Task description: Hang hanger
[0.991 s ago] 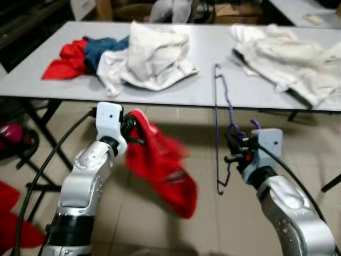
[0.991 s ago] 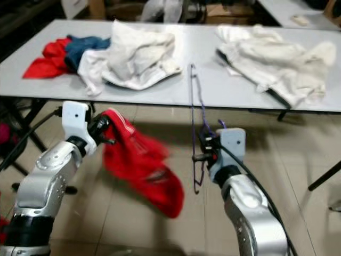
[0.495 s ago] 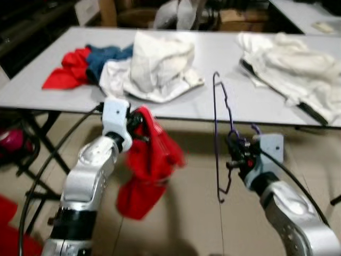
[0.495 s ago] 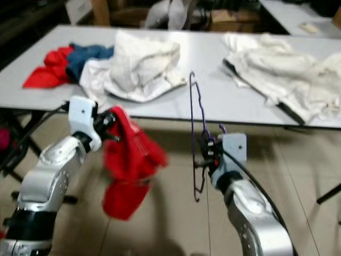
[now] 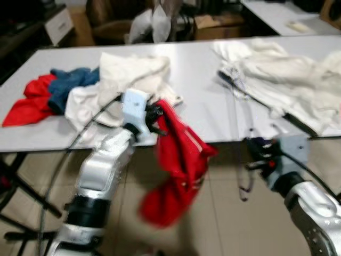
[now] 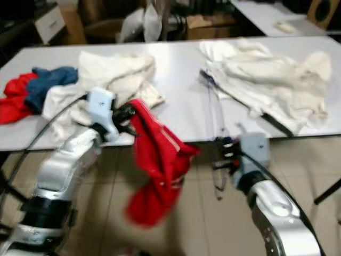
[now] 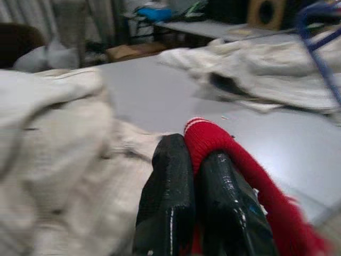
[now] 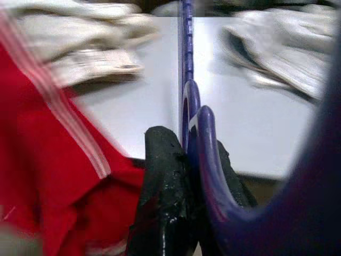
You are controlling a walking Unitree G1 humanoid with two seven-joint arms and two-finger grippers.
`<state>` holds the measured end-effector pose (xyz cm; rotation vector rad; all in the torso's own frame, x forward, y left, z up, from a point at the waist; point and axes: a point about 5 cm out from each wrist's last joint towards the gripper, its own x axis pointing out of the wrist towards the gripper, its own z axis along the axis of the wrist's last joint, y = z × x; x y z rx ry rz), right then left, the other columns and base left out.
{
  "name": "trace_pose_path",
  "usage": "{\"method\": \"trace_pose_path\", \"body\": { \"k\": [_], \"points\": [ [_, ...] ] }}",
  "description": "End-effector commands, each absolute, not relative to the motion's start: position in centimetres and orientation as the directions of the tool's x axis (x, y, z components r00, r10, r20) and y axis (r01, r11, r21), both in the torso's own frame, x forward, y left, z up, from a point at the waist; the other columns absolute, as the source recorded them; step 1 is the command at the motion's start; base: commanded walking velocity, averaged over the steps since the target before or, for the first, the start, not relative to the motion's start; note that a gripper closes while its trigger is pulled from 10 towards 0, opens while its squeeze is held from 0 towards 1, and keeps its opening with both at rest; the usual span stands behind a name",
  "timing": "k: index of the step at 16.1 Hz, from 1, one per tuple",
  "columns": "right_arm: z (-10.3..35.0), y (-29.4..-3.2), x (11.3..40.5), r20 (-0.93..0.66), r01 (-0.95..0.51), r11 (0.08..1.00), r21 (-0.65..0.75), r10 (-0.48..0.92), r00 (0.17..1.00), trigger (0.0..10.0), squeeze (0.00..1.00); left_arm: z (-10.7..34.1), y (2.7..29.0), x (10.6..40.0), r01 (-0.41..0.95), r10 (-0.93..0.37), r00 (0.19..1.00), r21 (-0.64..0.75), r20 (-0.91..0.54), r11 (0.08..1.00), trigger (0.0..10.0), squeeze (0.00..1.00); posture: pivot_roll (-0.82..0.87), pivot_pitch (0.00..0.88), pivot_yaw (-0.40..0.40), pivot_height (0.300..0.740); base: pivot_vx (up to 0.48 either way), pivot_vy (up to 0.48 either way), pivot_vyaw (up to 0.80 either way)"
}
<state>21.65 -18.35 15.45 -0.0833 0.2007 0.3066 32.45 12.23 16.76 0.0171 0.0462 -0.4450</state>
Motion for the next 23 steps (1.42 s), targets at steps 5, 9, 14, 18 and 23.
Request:
{"method": "trace_pose_path", "body": {
  "k": [5,9,14,18,23],
  "points": [
    [19.4,-20.0,19.8,-0.257,-0.618,0.767,-0.172,0.571,0.78,10.0,0.0,21.4,16.3,36.1,0.224,-0.23,0.972,0.118,0.041,0.967,10.0,0.0,-0.04,0.0,0.054,0.74,0.385,0.0,0.0],
    [20.3,-21.0,18.7,-0.342,-0.725,0.663,-0.189,0.647,0.681,10.0,0.0,23.8,17.9,37.4,0.17,-0.182,0.98,0.139,0.078,0.976,10.0,0.0,-0.03,0.0,0.049,0.74,0.384,0.0,0.0],
    [22.2,-22.0,17.6,-0.394,-0.837,0.534,-0.119,0.748,0.534,10.0,0.0,24.6,16.8,39.4,0.259,-0.266,0.963,0.117,0.048,0.959,10.0,0.0,-0.02,0.0,0.026,0.74,0.349,0.0,0.0],
    [20.7,-21.5,17.8,-0.483,-0.874,0.48,-0.076,0.749,0.454,10.0,0.0,27.1,14.1,40.1,0.413,-0.423,0.903,0.122,0.074,0.903,10.0,0.0,-0.03,0.0,0.038,0.74,0.069,0.0,0.0],
    [18.9,-18.8,21.9,-0.459,-0.878,0.464,-0.115,0.76,0.461,10.0,0.0,29.4,13.3,37.4,0.645,-0.659,0.749,0.154,0.067,0.749,10.0,0.0,-0.01,0.0,0.048,0.74,0.0,0.0,0.0]
  ]
}}
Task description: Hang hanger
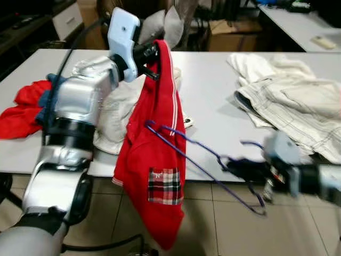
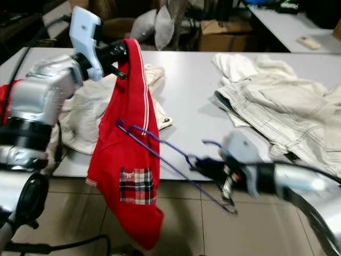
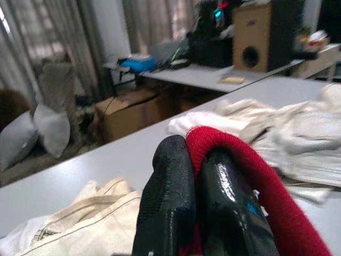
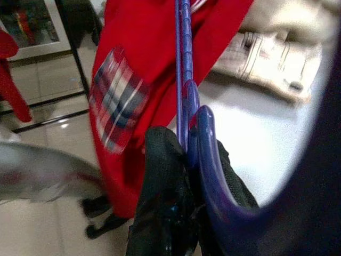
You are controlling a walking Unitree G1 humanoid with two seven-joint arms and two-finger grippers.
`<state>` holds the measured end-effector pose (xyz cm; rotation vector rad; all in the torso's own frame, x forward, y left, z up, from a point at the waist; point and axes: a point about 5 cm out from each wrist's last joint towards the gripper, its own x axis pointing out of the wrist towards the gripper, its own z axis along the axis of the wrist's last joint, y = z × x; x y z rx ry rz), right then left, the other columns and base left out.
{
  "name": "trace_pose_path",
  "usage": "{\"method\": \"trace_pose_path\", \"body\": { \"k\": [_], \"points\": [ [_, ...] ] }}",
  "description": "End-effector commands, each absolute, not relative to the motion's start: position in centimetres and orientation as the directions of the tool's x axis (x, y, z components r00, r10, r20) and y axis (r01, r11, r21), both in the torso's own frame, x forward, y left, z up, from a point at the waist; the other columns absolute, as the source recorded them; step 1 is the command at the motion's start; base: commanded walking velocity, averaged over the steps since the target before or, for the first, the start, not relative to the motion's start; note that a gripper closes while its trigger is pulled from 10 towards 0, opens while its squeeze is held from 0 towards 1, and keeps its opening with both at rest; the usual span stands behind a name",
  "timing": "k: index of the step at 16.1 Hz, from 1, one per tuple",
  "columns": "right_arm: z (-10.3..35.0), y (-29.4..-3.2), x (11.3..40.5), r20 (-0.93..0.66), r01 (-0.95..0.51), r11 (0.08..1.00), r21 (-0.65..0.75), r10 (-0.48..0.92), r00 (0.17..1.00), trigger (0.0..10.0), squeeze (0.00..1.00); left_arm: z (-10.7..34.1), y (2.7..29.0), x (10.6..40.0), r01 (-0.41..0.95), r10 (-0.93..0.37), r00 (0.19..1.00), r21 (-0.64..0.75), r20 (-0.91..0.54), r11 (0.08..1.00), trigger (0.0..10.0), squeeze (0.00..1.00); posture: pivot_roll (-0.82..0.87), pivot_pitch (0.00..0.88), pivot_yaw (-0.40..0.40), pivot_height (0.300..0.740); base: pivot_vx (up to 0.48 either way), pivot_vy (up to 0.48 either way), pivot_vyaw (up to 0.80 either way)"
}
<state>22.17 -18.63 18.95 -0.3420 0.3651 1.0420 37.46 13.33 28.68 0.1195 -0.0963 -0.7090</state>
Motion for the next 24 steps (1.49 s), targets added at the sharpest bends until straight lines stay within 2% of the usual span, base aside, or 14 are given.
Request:
{"method": "trace_pose_path", "body": {
  "k": [1,5,8,9,10,11,13,14,15,17,18,20,22,24],
  "points": [
    [18.8,-18.5,22.7,-0.447,-0.876,0.467,-0.122,0.762,0.469,10.0,0.0,29.7,13.1,36.7,0.672,-0.686,0.725,0.15,0.066,0.725,10.0,0.0,-0.01,0.0,0.044,0.74,0.0,0.0,0.0],
    [19.0,-17.6,26.2,-0.461,-0.87,0.448,-0.205,0.74,0.49,10.0,0.0,30.4,12.8,34.2,0.755,-0.763,0.644,0.109,0.061,0.647,10.0,0.0,0.01,0.0,0.025,0.74,0.0,0.0,0.0],
    [22.8,-18.8,31.3,-0.38,-0.729,0.534,-0.429,0.626,0.682,10.0,0.0,34.3,12.7,32.5,0.81,-0.796,0.552,0.067,0.248,0.583,10.0,0.0,0.01,0.0,0.012,0.74,0.0,0.0,0.0],
    [24.7,-19.3,32.8,-0.298,-0.639,0.6,-0.482,0.573,0.763,10.0,0.0,35.3,12.8,32.3,0.819,-0.793,0.529,0.065,0.303,0.57,10.0,0.0,0.01,0.0,0.013,0.74,0.0,0.0,0.0],
    [28.1,-20.2,34.8,-0.119,-0.453,0.684,-0.572,0.478,0.87,10.0,0.0,36.9,12.9,31.8,0.83,-0.781,0.49,0.065,0.389,0.553,10.0,0.0,0.01,0.0,0.014,0.74,0.0,0.0,0.0],
    [32.7,-21.2,36.0,0.159,-0.196,0.79,-0.581,0.347,0.924,10.0,0.0,38.6,13.2,31.4,0.837,-0.75,0.454,0.059,0.481,0.545,10.0,0.0,0.01,0.0,0.014,0.74,0.0,0.0,0.0],
    [37.0,-21.6,35.6,0.399,-0.065,0.859,-0.507,0.301,0.866,10.0,0.0,39.7,13.5,31.2,0.828,-0.708,0.442,0.054,0.551,0.559,10.0,0.0,0.01,0.0,0.011,0.74,0.0,0.0,0.0],
    [38.0,-21.4,35.4,0.458,-0.047,0.863,-0.504,0.313,0.832,10.0,0.0,40.0,13.8,31.3,0.807,-0.682,0.457,0.055,0.57,0.587,10.0,0.0,0.0,0.0,0.011,0.74,0.0,0.0,0.0],
    [37.2,-21.0,35.5,0.454,-0.065,0.856,-0.513,0.335,0.826,10.0,0.0,40.0,14.0,31.7,0.795,-0.648,0.476,0.026,0.594,0.607,10.0,0.0,0.0,0.0,0.013,0.74,0.0,0.0,0.0],
    [29.2,-19.3,36.5,0.206,-0.282,0.779,-0.559,0.461,0.863,10.0,0.0,37.0,13.0,32.6,0.758,-0.667,0.554,0.029,0.499,0.652,10.0,0.0,0.0,0.0,0.016,0.74,0.0,0.0,0.0],
    [27.0,-18.8,36.3,0.148,-0.335,0.753,-0.567,0.493,0.857,10.0,0.0,35.9,12.6,33.0,0.747,-0.67,0.581,0.023,0.462,0.664,10.0,0.0,0.0,0.0,0.016,0.74,0.0,0.0,0.0],
    [21.0,-18.2,34.6,-0.02,-0.445,0.683,-0.579,0.533,0.846,10.0,0.0,31.6,11.8,35.0,0.627,-0.597,0.742,0.001,0.304,0.779,10.0,0.0,0.0,0.001,0.022,0.74,0.0,0.0,0.0],
    [18.7,-18.1,33.1,-0.084,-0.506,0.672,-0.541,0.556,0.827,10.0,0.0,28.5,11.4,36.1,0.542,-0.538,0.82,0.034,0.194,0.839,10.0,0.0,0.0,0.001,0.032,0.74,0.0,0.0,0.0],
    [18.1,-18.3,32.1,-0.101,-0.526,0.664,-0.531,0.567,0.818,10.0,0.0,27.0,11.3,36.6,0.493,-0.496,0.856,0.057,0.146,0.868,10.0,0.0,-0.01,0.0,0.039,0.74,0.0,0.0,0.0]
  ]
}}
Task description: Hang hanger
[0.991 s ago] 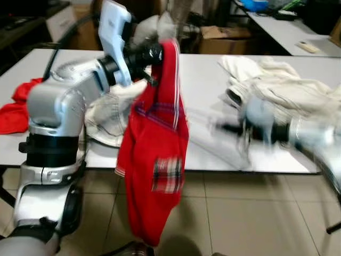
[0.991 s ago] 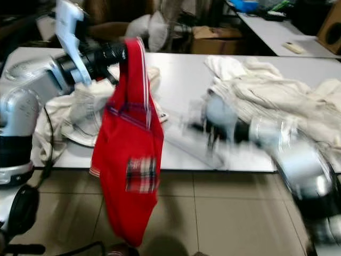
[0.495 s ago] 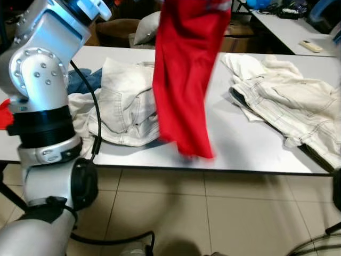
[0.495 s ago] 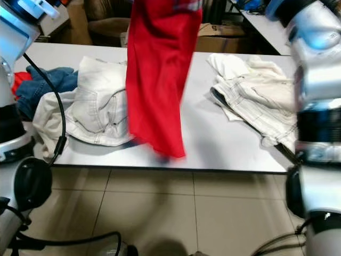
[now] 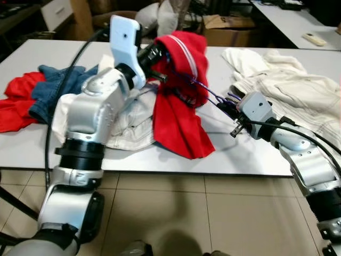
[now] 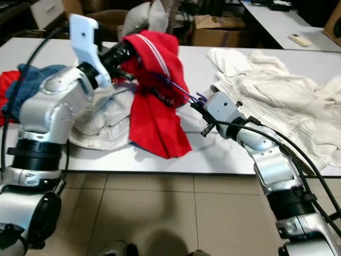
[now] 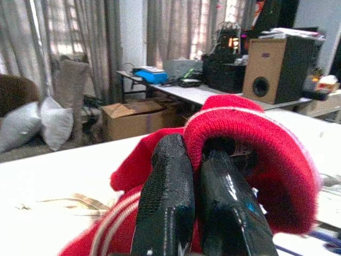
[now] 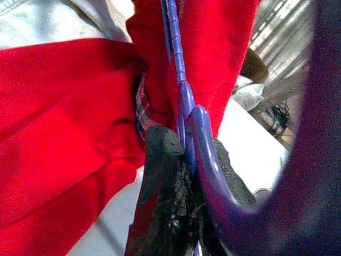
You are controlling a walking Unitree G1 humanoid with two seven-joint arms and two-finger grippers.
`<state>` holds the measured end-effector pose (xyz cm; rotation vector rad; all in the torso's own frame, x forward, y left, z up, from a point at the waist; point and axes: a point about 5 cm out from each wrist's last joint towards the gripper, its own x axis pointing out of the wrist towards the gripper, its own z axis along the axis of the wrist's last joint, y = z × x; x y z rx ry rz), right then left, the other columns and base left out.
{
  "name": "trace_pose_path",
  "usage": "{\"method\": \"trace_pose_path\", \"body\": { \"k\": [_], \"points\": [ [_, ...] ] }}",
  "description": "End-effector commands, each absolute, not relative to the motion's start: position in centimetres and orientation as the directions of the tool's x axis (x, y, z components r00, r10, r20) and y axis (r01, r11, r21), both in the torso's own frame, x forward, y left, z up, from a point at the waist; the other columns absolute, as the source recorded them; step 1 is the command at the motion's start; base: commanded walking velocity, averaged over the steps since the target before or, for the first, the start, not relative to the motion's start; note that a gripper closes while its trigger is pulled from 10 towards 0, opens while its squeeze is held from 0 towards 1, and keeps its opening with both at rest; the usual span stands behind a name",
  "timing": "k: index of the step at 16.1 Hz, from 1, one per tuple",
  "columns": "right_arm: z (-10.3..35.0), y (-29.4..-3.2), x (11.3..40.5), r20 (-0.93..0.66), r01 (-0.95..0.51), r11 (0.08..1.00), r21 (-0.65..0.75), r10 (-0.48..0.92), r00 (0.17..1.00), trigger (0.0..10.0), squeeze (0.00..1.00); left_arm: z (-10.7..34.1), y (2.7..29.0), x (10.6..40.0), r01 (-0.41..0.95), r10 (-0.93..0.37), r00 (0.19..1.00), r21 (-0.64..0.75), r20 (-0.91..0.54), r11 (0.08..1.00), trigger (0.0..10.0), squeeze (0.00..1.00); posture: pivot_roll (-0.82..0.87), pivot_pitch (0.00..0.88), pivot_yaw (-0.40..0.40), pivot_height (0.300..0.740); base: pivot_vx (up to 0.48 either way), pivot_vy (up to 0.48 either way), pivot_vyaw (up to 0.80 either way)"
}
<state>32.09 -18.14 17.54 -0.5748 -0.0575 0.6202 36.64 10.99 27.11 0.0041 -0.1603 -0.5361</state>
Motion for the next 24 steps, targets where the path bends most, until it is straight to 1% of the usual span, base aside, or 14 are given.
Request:
{"method": "trace_pose_path", "body": {
  "k": [1,5,6,9,13,14,15,16,17,18,19,20,23,24],
  "points": [
    [17.9,-18.4,30.7,-0.129,-0.568,0.637,-0.522,0.599,0.79,10.0,0.0,25.8,11.4,37.5,0.424,-0.43,0.895,0.073,0.119,0.902,10.0,0.0,-0.02,0.0,0.05,0.74,0.0,0.0,0.0],
    [18.5,-19.4,27.3,-0.281,-0.711,0.478,-0.515,0.69,0.667,10.0,0.0,25.9,12.8,39.8,0.234,-0.249,0.958,0.117,0.14,0.965,10.0,0.0,-0.02,0.0,0.06,0.74,0.0,0.0,0.0],
    [18.7,-19.6,27.1,-0.29,-0.716,0.471,-0.516,0.69,0.663,10.0,0.0,25.9,13.0,39.9,0.225,-0.24,0.961,0.116,0.141,0.968,10.0,0.0,-0.02,0.0,0.059,0.74,0.0,0.0,0.0],
    [21.3,-21.3,24.7,-0.312,-0.732,0.458,-0.504,0.694,0.649,10.0,0.0,23.9,14.4,40.5,0.198,-0.216,0.973,0.181,0.085,0.963,10.0,0.0,-0.02,0.0,0.06,0.74,0.0,0.0,0.0],
    [24.1,-23.2,22.7,-0.273,-0.72,0.503,-0.478,0.694,0.666,10.0,0.0,21.0,14.5,40.3,0.251,-0.261,0.965,0.222,0.015,0.942,10.0,0.0,-0.02,0.0,0.071,0.74,0.0,0.0,0.0],
    [24.6,-23.4,22.2,-0.252,-0.718,0.52,-0.463,0.699,0.669,10.0,0.0,19.8,14.6,39.8,0.29,-0.295,0.955,0.278,-0.023,0.916,10.0,0.0,-0.03,0.0,0.076,0.74,0.0,0.0,0.0],
    [25.2,-23.5,21.5,-0.215,-0.719,0.547,-0.429,0.711,0.67,10.0,0.0,18.1,14.9,39.0,0.362,-0.351,0.931,0.4,-0.104,0.842,10.0,0.0,-0.03,0.0,0.079,0.74,0.0,0.0,0.0],
    [25.6,-23.6,20.9,-0.175,-0.717,0.574,-0.396,0.719,0.672,10.0,0.0,16.7,15.3,38.1,0.436,-0.401,0.899,0.44,-0.176,0.785,10.0,0.0,-0.03,0.0,0.078,0.74,0.0,0.0,0.0],
    [26.0,-23.6,20.9,-0.087,-0.675,0.64,-0.367,0.699,0.71,10.0,0.0,15.7,15.3,36.7,0.547,-0.493,0.837,0.347,-0.237,0.762,10.0,0.51,-0.03,0.0,0.074,0.74,0.0,0.0,0.0],
    [26.1,-23.6,21.0,-0.038,-0.645,0.69,-0.328,0.673,0.739,10.0,0.0,15.4,15.3,35.4,0.615,-0.561,0.788,0.299,-0.253,0.729,10.0,0.76,-0.02,0.0,0.068,0.74,0.0,0.0,0.0],
    [25.3,-23.3,21.2,-0.035,-0.618,0.734,-0.282,0.636,0.771,10.0,0.0,15.3,15.5,33.7,0.697,-0.63,0.717,0.292,-0.298,0.655,10.0,1.0,-0.01,0.0,0.053,0.74,0.0,0.0,0.0],
    [24.9,-23.1,21.3,-0.038,-0.606,0.751,-0.263,0.619,0.784,10.0,0.0,15.4,15.7,32.9,0.726,-0.652,0.688,0.282,-0.318,0.628,10.0,1.0,-0.01,0.0,0.053,0.74,0.0,0.0,0.0],
    [22.4,-22.6,21.7,-0.108,-0.546,0.823,-0.155,0.535,0.838,10.0,0.0,16.8,18.3,28.9,0.848,-0.713,0.53,0.259,-0.46,0.463,10.0,1.0,0.02,0.0,0.041,0.74,0.0,0.0,0.0],
    [22.3,-22.6,21.9,-0.111,-0.53,0.837,-0.138,0.518,0.848,10.0,0.0,17.2,18.6,28.4,0.86,-0.722,0.509,0.24,-0.468,0.45,10.0,1.0,0.02,0.0,0.041,0.74,0.0,0.0,0.0]
  ]
}}
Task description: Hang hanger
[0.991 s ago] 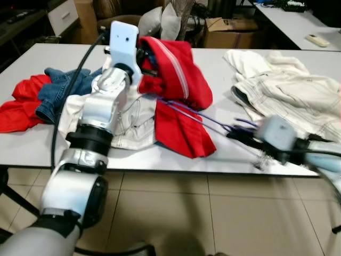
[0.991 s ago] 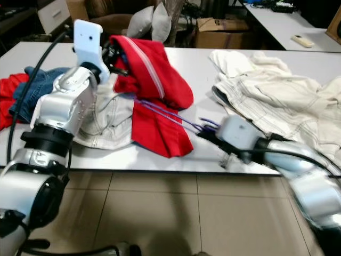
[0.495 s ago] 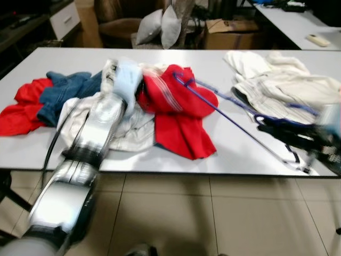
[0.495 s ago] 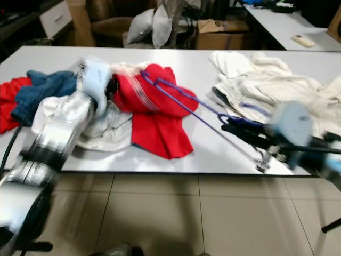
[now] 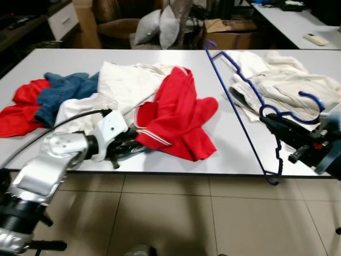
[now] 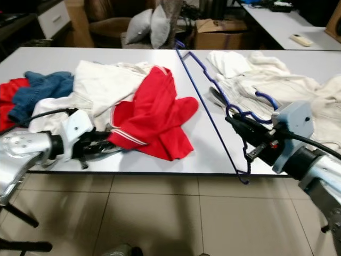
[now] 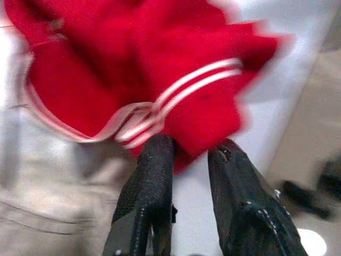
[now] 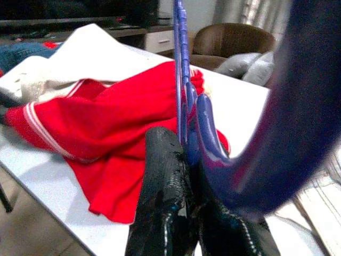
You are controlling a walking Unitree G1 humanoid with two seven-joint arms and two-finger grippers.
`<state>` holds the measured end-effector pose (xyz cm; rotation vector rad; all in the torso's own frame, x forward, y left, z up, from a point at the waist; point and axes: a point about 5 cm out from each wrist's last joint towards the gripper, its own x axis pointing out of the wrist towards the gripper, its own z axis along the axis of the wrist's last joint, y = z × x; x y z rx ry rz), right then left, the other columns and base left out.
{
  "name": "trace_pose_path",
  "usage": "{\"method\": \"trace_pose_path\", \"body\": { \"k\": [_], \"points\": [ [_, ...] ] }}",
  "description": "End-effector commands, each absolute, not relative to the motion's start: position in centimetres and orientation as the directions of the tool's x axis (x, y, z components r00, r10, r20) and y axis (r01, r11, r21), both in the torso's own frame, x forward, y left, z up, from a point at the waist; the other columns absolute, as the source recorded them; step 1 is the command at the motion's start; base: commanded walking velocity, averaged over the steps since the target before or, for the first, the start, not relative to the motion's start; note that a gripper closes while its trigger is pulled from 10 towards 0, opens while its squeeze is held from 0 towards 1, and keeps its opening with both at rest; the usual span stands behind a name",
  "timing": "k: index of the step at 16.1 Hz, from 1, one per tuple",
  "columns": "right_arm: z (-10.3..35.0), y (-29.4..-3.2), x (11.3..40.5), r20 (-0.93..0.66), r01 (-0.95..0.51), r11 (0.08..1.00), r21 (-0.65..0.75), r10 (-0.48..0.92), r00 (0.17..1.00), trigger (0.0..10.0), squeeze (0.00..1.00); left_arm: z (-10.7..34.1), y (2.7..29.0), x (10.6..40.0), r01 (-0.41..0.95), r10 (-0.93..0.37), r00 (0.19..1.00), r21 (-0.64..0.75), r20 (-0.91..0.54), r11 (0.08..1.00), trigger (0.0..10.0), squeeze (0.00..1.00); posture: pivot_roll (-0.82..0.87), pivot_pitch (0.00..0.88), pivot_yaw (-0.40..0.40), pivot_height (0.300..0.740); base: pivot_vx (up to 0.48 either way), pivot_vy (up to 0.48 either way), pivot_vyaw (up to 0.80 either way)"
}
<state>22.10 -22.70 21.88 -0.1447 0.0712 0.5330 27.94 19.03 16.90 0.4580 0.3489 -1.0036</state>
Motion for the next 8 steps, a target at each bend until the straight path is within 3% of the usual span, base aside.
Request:
{"method": "trace_pose_path", "body": {
  "k": [1,3,4,5,6,8],
  "points": [
    [21.6,-23.0,22.5,-0.116,-0.438,0.892,-0.114,0.426,0.897,10.0,0.0,18.8,19.3,27.1,0.888,-0.767,0.454,0.166,-0.452,0.428,10.0,1.0,0.02,0.0,0.044,0.74,0.0,0.0,0.0],
    [20.3,-23.3,23.0,-0.15,-0.318,0.945,-0.072,0.305,0.94,10.0,0.0,20.9,19.3,26.1,0.895,-0.835,0.439,0.08,-0.331,0.438,10.0,1.0,0.02,0.0,0.036,0.74,0.0,0.0,0.0],
    [20.2,-23.2,23.1,-0.149,-0.278,0.959,-0.049,0.268,0.952,10.0,0.0,21.6,19.1,26.6,0.864,-0.821,0.502,0.116,-0.273,0.49,10.0,1.0,0.02,0.0,0.031,0.74,0.0,0.0,0.0],
    [20.1,-22.8,23.1,-0.144,-0.243,0.97,-0.025,0.237,0.961,10.0,0.0,22.3,18.5,27.5,0.807,-0.787,0.591,0.135,-0.178,0.575,10.0,0.76,0.02,0.0,0.038,0.74,0.0,0.0,0.0],
    [19.8,-22.2,23.0,-0.141,-0.213,0.977,-0.017,0.209,0.968,10.0,0.0,22.7,17.6,28.3,0.724,-0.722,0.688,0.123,-0.074,0.678,10.0,0.0,0.02,0.0,0.042,0.74,0.0,0.0,0.0],
    [19.2,-21.3,22.7,-0.136,-0.108,0.993,-0.038,0.101,0.985,10.0,0.0,22.1,16.1,29.3,0.583,-0.583,0.812,0.032,0.022,0.812,10.0,0.0,0.01,0.0,0.052,0.74,0.0,0.0,0.0]
  ]
}}
